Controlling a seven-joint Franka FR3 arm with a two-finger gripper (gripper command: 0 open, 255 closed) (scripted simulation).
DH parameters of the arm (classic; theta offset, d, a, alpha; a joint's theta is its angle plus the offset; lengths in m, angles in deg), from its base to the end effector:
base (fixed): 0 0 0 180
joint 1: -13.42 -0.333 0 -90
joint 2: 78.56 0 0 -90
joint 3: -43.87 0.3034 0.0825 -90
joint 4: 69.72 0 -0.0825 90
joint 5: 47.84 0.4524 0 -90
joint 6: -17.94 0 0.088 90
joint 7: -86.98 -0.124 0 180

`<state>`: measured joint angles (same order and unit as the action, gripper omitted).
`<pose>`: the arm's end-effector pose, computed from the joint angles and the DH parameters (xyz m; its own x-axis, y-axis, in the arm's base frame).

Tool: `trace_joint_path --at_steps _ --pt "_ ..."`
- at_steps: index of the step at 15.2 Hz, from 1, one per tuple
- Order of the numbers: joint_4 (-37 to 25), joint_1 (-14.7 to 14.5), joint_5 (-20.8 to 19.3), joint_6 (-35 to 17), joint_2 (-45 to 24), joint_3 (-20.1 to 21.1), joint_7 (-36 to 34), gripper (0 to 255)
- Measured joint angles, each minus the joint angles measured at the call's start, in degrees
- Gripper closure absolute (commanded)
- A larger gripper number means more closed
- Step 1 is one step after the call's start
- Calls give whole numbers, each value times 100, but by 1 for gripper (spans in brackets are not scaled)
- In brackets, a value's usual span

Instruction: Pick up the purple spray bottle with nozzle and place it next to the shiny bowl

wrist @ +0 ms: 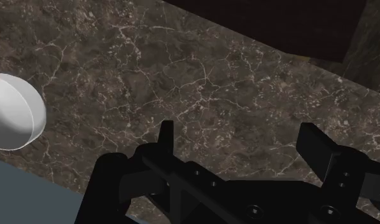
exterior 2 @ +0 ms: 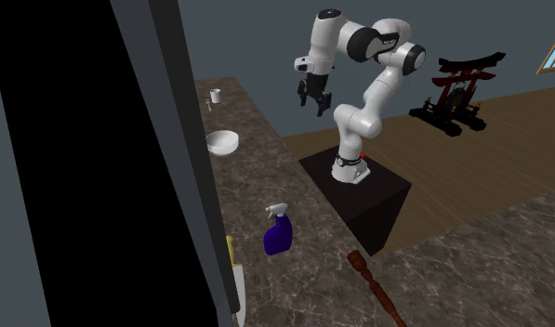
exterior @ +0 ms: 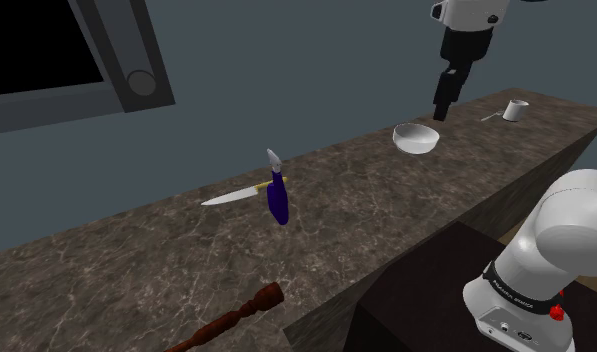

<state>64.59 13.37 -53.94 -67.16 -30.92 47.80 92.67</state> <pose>0.3627 0.0158 0.5814 0.9900 0.1343 -0.0430 0.1393 -0.9784 0.1528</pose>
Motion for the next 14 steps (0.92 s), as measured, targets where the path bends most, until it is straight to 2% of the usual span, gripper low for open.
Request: trace_joint_path --at_steps 4,14 --pt "-21 -23 124 -253 -324 167 -228 0" --pt "-848 -85 467 -1115 -2195 991 -1349 0"
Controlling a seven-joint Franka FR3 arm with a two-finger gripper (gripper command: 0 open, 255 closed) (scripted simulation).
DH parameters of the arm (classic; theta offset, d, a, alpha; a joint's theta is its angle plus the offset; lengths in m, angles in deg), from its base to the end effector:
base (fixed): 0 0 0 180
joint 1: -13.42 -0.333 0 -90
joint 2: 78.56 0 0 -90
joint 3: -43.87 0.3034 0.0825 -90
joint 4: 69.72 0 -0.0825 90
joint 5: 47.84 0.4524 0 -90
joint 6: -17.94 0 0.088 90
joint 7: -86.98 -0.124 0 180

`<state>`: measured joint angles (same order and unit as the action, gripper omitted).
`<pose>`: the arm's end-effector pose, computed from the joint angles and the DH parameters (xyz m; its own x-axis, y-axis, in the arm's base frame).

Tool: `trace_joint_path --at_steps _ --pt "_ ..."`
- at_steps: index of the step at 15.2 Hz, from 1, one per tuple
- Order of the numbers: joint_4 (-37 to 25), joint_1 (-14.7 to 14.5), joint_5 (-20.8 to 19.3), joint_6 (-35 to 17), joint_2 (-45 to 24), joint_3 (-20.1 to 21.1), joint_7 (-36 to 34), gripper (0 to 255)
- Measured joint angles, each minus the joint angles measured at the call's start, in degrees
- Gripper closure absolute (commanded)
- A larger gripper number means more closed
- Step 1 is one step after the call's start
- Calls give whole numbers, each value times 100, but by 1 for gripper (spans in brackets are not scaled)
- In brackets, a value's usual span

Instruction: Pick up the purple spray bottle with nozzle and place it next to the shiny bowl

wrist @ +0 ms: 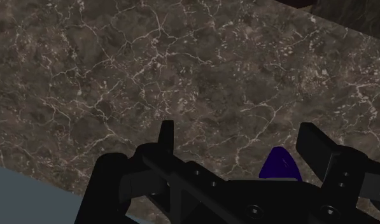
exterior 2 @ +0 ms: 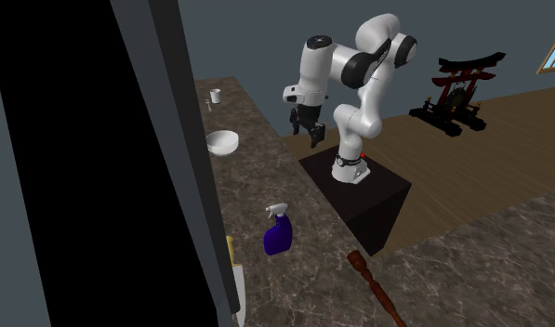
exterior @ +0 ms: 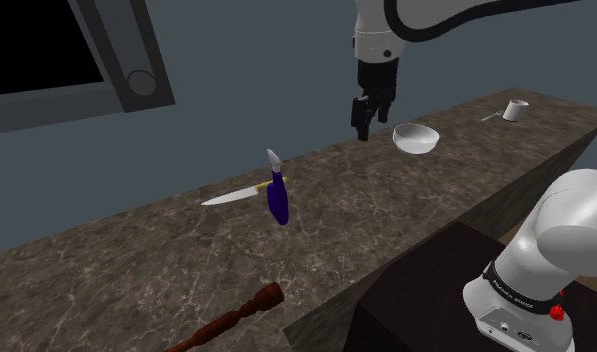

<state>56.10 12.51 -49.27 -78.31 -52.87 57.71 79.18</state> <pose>0.4673 0.1274 0.5080 0.9938 0.0933 -0.0608 0.1009 -0.9853 0.1376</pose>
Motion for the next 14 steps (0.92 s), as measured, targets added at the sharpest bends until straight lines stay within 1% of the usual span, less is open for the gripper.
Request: trace_joint_path --at_steps 6,11,14 --pt "-772 -34 -75 -355 -1254 429 -697 0" --pt "-1697 -82 -343 -475 -2429 646 -1194 0" --pt "-2374 -222 -543 -438 -3169 769 -1566 0"
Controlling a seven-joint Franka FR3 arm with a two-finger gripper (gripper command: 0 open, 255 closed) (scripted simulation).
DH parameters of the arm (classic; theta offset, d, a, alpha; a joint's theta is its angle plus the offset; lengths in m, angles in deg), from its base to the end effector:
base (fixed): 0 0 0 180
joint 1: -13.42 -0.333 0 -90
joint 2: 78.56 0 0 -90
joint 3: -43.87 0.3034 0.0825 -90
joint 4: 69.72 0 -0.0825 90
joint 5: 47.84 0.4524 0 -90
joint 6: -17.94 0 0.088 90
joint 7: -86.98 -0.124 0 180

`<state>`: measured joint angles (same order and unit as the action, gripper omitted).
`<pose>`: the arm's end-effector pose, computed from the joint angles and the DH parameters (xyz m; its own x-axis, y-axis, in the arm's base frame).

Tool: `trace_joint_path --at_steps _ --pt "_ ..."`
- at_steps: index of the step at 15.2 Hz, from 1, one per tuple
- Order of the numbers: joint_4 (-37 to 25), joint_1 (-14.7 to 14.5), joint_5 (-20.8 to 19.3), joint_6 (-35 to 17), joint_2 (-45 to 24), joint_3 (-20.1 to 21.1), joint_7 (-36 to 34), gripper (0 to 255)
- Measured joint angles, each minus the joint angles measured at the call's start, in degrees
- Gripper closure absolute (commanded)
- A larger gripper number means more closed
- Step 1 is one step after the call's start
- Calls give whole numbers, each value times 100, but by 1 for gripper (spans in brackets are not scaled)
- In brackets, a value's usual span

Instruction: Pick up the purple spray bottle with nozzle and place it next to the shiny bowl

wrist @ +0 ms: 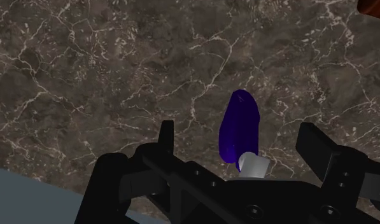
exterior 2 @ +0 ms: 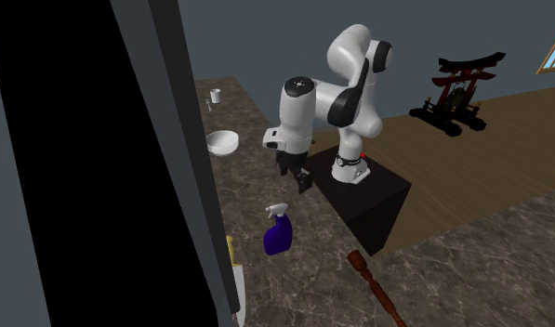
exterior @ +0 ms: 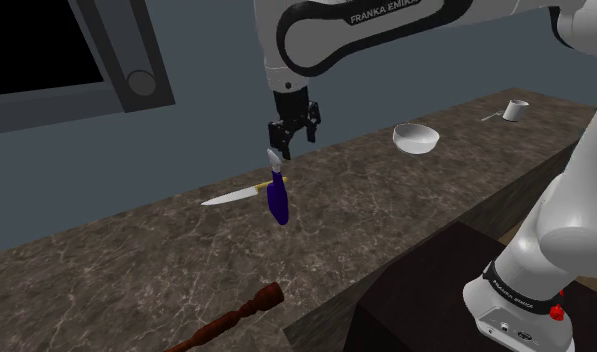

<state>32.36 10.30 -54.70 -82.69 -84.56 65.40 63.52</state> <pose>0.5891 0.2509 0.4346 0.9956 0.0455 -0.0825 0.0551 -0.9915 0.1183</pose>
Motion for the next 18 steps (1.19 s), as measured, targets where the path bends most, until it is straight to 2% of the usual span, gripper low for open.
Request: trace_joint_path --at_steps 5,12,18 --pt "-971 -251 -290 101 -1001 56 -409 0" --pt "-577 -224 -336 -372 -1090 26 -451 0" --pt "-532 -227 -342 -427 -1098 26 -464 0"
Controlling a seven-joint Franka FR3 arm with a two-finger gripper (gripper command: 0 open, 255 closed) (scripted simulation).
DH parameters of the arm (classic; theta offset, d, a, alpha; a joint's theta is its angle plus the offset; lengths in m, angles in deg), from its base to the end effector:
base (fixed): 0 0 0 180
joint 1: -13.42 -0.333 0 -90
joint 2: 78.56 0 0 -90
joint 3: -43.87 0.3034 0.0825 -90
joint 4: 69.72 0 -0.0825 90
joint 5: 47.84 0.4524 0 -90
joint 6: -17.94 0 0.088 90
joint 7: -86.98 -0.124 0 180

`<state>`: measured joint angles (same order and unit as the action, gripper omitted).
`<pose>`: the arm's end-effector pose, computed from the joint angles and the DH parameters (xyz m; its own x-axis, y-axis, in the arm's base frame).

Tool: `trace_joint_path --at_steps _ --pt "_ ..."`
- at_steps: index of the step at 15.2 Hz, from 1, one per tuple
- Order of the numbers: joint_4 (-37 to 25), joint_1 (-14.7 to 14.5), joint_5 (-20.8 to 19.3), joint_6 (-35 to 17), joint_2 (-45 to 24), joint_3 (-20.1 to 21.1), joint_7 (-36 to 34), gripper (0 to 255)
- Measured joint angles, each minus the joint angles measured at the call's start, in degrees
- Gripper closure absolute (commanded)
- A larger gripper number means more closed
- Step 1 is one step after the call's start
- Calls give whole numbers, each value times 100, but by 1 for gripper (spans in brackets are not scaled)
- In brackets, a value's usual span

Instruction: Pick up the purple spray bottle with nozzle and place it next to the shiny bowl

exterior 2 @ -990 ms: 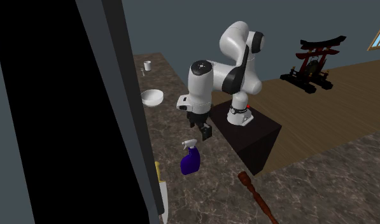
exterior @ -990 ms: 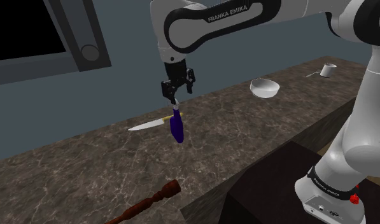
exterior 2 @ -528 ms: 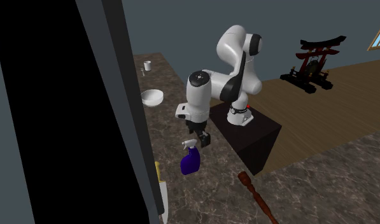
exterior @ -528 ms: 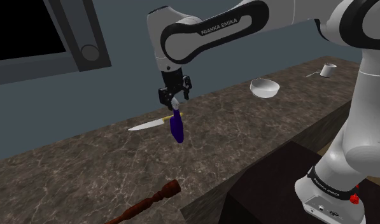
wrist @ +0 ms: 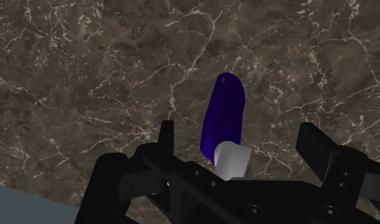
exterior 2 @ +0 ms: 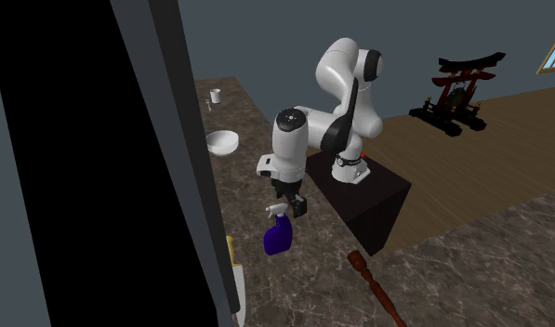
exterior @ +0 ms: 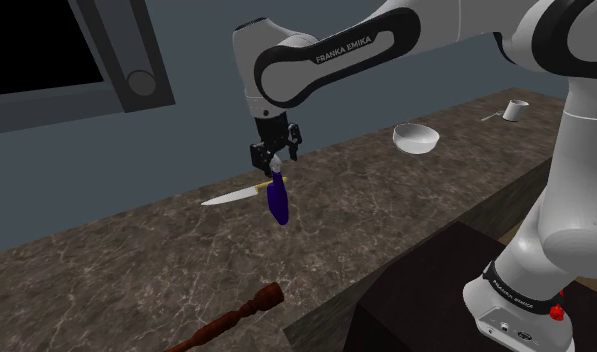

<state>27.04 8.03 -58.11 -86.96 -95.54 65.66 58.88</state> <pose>0.6215 0.2835 0.3695 0.9956 0.0285 -0.0895 0.0385 -0.9929 0.1123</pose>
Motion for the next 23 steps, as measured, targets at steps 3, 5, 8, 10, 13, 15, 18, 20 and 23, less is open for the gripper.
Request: trace_joint_path --at_steps 3,5,8,10,13,15,18,20,23 --pt "0 0 0 0 0 0 0 255" --pt "-1 0 0 0 0 0 0 255" --pt "-2 -1 1 -1 0 1 0 255" --pt "-2 -1 1 0 0 1 0 255" --pt "-31 2 16 64 36 6 9 255" --pt "-172 -9 24 207 40 12 19 255" --pt "-322 0 56 420 112 18 60 255" --pt "-464 -5 65 569 120 22 77 255" --pt "-663 -15 76 783 137 30 97 255"
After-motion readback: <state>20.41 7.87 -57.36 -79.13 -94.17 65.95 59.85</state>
